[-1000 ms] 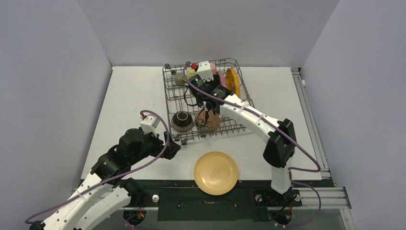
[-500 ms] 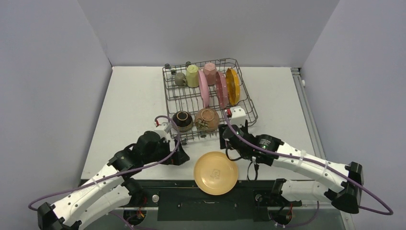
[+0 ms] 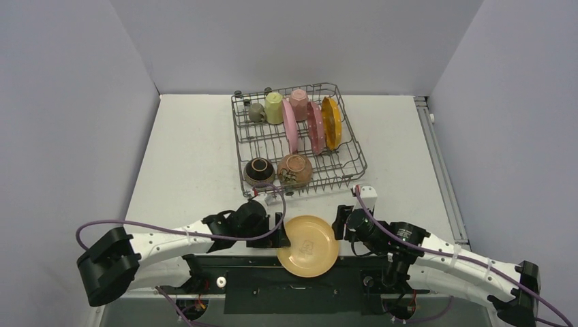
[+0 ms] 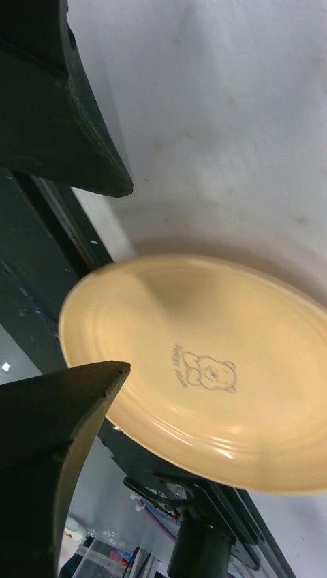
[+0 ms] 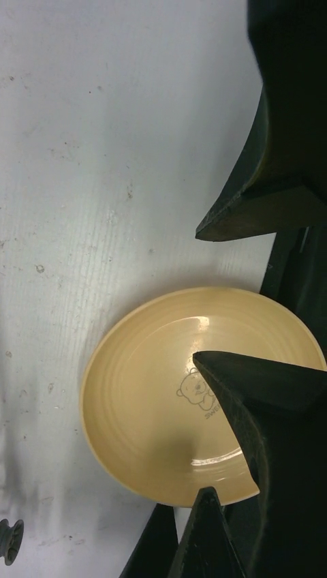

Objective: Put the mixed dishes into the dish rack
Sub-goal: Pick up the plate at the center of the board, then move the dish rack to the center of the board.

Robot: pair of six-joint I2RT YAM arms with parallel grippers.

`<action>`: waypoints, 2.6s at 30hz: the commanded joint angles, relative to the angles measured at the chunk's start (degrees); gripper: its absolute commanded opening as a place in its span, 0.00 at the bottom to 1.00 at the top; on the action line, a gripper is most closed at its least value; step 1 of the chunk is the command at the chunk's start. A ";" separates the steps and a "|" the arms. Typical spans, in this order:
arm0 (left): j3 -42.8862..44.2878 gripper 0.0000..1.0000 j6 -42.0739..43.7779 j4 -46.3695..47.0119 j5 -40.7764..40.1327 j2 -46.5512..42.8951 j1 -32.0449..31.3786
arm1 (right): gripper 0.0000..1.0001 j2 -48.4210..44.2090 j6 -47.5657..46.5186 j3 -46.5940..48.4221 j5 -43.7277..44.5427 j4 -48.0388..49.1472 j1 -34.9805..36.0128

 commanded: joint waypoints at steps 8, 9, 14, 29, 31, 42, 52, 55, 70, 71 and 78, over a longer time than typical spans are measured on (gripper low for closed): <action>2.18 0.22 -2.44 12.29 0.81 11.08 -0.75 | 0.54 -3.77 4.01 -3.33 -1.72 2.32 0.60; 2.04 0.12 -2.28 12.77 1.03 11.03 -0.71 | 0.54 -3.86 4.25 -3.51 -1.86 2.32 0.60; 0.89 0.00 -2.13 12.38 0.68 4.63 -0.63 | 0.54 -6.09 5.02 -4.11 -5.62 4.07 0.58; -0.99 0.00 -2.96 2.00 -0.68 -14.81 0.27 | 0.33 -8.95 6.74 -5.39 -20.48 12.62 0.73; -0.83 0.00 -2.89 1.65 -0.58 -15.68 0.25 | 0.07 -9.32 7.69 -5.71 -20.79 14.50 0.77; 15.45 0.96 8.41 -20.86 -11.39 -17.41 6.82 | 0.00 -7.91 3.87 8.60 -5.48 1.92 0.70; 31.41 0.97 25.17 -26.89 -9.68 -4.35 27.97 | 0.00 2.05 -5.74 25.94 10.13 -8.27 0.69; 31.24 0.98 25.48 -23.19 -9.63 -0.33 29.72 | 0.00 3.82 -7.86 29.71 12.62 -10.08 0.62; 31.31 0.92 20.90 -13.41 -5.20 14.10 30.65 | 0.00 5.70 -11.10 32.00 15.11 -9.95 -0.21; 31.27 0.92 20.85 -12.96 -5.18 14.39 30.63 | 0.00 5.43 -11.06 31.81 14.93 -9.71 -0.29; 30.28 0.87 18.82 -8.97 0.30 16.33 30.47 | 0.00 4.42 -11.13 30.80 14.61 -9.92 -1.43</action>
